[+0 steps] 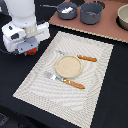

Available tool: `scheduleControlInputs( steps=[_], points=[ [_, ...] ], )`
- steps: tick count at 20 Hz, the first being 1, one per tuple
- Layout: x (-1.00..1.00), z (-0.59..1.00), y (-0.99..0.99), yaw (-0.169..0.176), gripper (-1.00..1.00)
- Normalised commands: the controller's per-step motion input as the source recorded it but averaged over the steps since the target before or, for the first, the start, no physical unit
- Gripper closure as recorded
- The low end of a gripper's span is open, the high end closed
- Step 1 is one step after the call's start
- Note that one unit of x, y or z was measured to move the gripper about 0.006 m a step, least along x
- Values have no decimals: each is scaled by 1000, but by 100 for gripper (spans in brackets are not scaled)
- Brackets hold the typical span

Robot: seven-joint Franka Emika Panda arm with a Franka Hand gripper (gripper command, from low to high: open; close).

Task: Place the fish, sausage, and tomato into the frying pan.

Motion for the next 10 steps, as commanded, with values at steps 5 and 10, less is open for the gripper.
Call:
scheduleControlInputs(
  steps=[5,10],
  points=[
    [302,1000,464,-49,100],
    [609,1000,797,11,100]
  ],
)
